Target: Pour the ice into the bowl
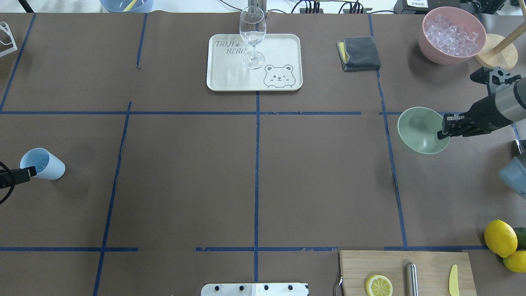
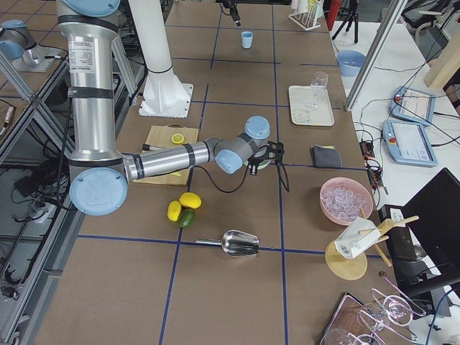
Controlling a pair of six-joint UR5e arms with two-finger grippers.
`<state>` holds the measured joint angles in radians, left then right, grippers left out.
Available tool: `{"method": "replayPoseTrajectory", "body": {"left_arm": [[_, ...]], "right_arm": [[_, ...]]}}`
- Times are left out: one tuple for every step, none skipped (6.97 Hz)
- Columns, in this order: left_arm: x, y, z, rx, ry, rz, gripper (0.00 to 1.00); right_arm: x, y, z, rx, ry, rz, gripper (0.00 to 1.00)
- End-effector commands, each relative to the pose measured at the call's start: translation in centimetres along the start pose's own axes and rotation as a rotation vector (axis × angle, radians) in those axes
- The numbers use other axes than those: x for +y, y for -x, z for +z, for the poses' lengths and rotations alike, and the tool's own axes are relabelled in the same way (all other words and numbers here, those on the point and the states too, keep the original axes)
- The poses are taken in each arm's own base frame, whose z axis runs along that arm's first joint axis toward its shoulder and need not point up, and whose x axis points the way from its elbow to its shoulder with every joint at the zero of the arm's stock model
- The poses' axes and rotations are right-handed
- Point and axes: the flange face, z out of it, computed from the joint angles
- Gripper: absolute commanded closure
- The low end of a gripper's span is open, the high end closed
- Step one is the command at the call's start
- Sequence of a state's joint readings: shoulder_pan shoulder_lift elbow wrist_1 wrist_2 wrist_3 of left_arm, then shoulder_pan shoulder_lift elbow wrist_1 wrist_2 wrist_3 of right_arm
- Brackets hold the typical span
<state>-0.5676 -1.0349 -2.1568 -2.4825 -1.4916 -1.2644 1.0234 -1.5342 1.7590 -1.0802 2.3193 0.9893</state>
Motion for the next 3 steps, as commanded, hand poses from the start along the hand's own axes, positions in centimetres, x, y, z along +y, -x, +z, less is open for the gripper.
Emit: {"method": "replayPoseTrajectory", "body": {"left_arm": [[1.8,-0.4,0.5,-0.014,-0.01,-0.001,0.01],[3.9,-1.7,1.3,-0.012,-0.033,-0.022,0.01],[5.1,-1.7,1.9,-0.02,-0.046,-0.025,0.01]], "right_arm": [[0.0,11.6,-0.8,-0.031,0.032,0.081,1.0],[1.1,18.5,1.0,-0.028,0.072,0.095,1.0],[2.6,24.6,2.5,0.001,0.064,0.102,1.0]]}}
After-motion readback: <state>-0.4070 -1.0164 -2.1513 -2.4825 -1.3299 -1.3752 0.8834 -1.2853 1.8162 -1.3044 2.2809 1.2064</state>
